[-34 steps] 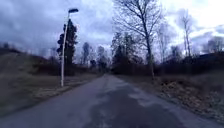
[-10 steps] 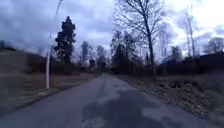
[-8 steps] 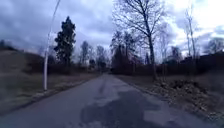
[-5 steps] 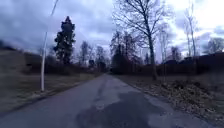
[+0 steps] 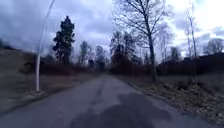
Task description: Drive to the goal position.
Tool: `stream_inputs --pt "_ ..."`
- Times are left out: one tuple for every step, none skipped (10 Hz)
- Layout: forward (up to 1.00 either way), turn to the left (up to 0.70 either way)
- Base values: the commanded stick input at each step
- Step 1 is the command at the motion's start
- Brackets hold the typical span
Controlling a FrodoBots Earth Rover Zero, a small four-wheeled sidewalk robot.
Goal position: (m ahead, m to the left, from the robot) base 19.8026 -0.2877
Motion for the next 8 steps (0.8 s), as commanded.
stream_inputs --pt "0.5 0.0" --pt "0.5 0.0" --pt "0.5 0.0" --pt "0.5 0.0" --pt "0.5 0.0" --pt "0.5 0.0" --pt "0.5 0.0" --pt "0.5 0.0"
